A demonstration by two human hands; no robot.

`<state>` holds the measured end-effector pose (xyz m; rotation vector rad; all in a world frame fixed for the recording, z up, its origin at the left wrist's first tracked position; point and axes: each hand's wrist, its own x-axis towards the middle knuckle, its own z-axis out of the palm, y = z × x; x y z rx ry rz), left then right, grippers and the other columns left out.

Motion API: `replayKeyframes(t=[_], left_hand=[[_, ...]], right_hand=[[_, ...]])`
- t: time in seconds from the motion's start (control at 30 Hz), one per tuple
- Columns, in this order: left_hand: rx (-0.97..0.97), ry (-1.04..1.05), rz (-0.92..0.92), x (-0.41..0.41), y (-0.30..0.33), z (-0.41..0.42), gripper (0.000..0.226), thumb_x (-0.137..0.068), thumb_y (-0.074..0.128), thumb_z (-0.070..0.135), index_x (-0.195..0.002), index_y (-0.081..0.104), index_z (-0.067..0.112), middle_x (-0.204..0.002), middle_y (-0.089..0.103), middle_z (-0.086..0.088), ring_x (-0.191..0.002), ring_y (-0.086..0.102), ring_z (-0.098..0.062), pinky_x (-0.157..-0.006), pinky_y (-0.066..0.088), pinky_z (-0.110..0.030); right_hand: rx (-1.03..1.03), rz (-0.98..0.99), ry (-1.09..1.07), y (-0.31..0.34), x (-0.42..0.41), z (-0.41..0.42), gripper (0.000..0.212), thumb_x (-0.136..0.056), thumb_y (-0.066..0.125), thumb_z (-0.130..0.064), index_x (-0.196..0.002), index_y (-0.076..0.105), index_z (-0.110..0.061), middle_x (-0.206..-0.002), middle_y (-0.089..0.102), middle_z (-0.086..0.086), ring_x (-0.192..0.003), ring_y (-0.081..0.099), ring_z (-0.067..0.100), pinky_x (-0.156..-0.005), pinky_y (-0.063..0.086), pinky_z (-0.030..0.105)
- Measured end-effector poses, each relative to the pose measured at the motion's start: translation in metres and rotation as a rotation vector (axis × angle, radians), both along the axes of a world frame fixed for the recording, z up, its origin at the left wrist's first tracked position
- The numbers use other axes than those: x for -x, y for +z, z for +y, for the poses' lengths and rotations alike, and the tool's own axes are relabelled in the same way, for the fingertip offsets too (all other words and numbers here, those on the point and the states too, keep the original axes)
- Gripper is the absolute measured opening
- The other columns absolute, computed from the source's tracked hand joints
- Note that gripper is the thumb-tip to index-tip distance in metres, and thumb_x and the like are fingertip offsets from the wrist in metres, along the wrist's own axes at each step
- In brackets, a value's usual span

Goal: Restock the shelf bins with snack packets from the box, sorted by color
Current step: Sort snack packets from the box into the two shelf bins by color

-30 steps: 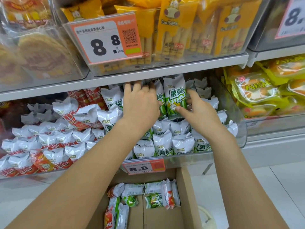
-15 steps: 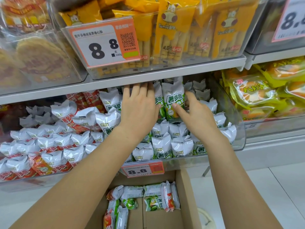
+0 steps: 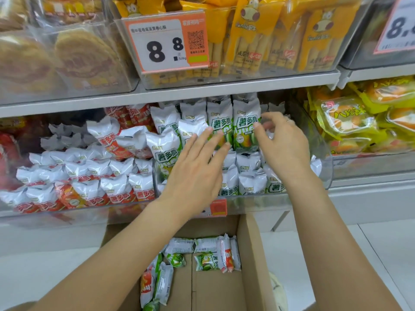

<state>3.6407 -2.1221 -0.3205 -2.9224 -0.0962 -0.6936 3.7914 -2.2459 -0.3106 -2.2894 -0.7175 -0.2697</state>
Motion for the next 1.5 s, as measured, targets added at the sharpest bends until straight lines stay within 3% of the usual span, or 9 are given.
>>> replayKeyframes(t=[0.2, 0.33, 0.47, 0.67, 0.83, 0.97, 1.2, 1.37, 1.5], left_hand=[[0.208, -0.142, 0.053, 0.116, -0.056, -0.014, 0.047, -0.082, 0.057, 0.01, -0.129, 0.057, 0.007, -0.126, 0.059, -0.006, -0.122, 0.049, -0.024, -0.108, 0.035, -0.034], [0.313, 0.067, 0.556, 0.183, -0.111, -0.001, 0.037, -0.084, 0.05, 0.019, -0.12, 0.059, 0.015, -0.106, 0.065, -0.003, -0.101, 0.061, -0.024, -0.086, 0.048, -0.035], [0.455, 0.38, 1.166, 0.229, -0.153, 0.025, 0.04, -0.096, 0.042, 0.04, -0.126, 0.054, 0.015, -0.126, 0.059, -0.009, -0.115, 0.056, -0.028, -0.088, 0.046, -0.035], [0.648, 0.553, 1.196, 0.252, -0.212, 0.058, 0.038, -0.094, 0.041, 0.044, -0.118, 0.057, 0.018, -0.12, 0.062, -0.005, -0.107, 0.059, -0.025, -0.086, 0.05, -0.037], [0.758, 0.623, 1.132, 0.243, -0.256, 0.066, 0.034, -0.094, 0.046, 0.031, -0.123, 0.053, 0.014, -0.122, 0.059, -0.008, -0.106, 0.059, -0.027, -0.084, 0.05, -0.035], [0.774, 0.682, 1.101, 0.218, -0.287, 0.066, 0.059, -0.094, 0.051, 0.023, -0.146, 0.026, 0.008, -0.142, 0.036, -0.016, -0.122, 0.047, -0.033, -0.097, 0.043, -0.04], [0.557, 0.541, 1.248, 0.185, -0.333, 0.085, 0.075, -0.095, 0.052, 0.019, -0.153, 0.005, 0.012, -0.159, -0.004, -0.016, -0.144, 0.012, -0.035, -0.11, 0.035, -0.041], [0.585, 0.565, 1.354, 0.184, -0.35, 0.1, 0.064, -0.094, 0.051, 0.016, -0.151, 0.021, 0.013, -0.16, 0.001, -0.011, -0.141, 0.021, -0.035, -0.111, 0.034, -0.04], [0.495, 0.503, 1.33, 0.185, -0.35, 0.1, 0.046, -0.096, 0.046, 0.008, -0.141, 0.038, 0.008, -0.144, 0.029, -0.016, -0.122, 0.045, -0.034, -0.096, 0.045, -0.04]], right_hand=[[-0.101, -0.116, 0.25, -0.01, 0.085, -0.019, 0.026, -0.092, 0.047, -0.029, -0.102, 0.068, -0.017, -0.08, 0.07, 0.0, -0.073, 0.067, 0.025, -0.065, 0.053, 0.041], [0.458, -0.061, 0.567, -0.042, 0.15, -0.02, 0.026, -0.097, 0.045, -0.036, -0.115, 0.061, -0.027, -0.095, 0.068, -0.004, -0.088, 0.066, 0.021, -0.067, 0.047, 0.031], [1.023, 0.178, 0.727, -0.122, 0.185, -0.017, 0.037, -0.097, 0.041, -0.041, -0.126, 0.052, -0.022, -0.122, 0.06, 0.007, -0.111, 0.058, 0.027, -0.085, 0.047, 0.035], [1.447, 0.339, 0.792, -0.205, 0.194, -0.013, 0.041, -0.098, 0.043, -0.037, -0.129, 0.052, -0.012, -0.132, 0.054, 0.009, -0.118, 0.054, 0.029, -0.09, 0.045, 0.036], [1.377, 0.375, 0.807, -0.243, 0.194, 0.021, 0.036, -0.098, 0.039, -0.035, -0.122, 0.055, -0.014, -0.12, 0.06, 0.008, -0.108, 0.057, 0.027, -0.083, 0.048, 0.034], [1.286, 0.461, 0.712, -0.273, 0.187, 0.049, 0.036, -0.098, 0.038, -0.031, -0.127, 0.052, -0.014, -0.122, 0.059, 0.008, -0.112, 0.055, 0.027, -0.086, 0.048, 0.034], [0.926, 0.84, 0.023, -0.335, 0.152, 0.03, 0.059, -0.091, 0.056, -0.024, -0.14, 0.032, -0.003, -0.133, 0.046, 0.023, -0.119, 0.049, 0.037, -0.088, 0.041, 0.035], [0.724, 1.044, -0.163, -0.378, 0.132, 0.028, 0.051, -0.087, 0.06, -0.017, -0.133, 0.044, -0.003, -0.125, 0.058, 0.018, -0.106, 0.059, 0.033, -0.077, 0.04, 0.029], [0.499, 1.151, -0.278, -0.398, 0.141, 0.035, 0.06, -0.08, 0.071, -0.013, -0.131, 0.041, -0.005, -0.114, 0.067, 0.012, -0.082, 0.068, 0.027, -0.082, 0.054, 0.037]])
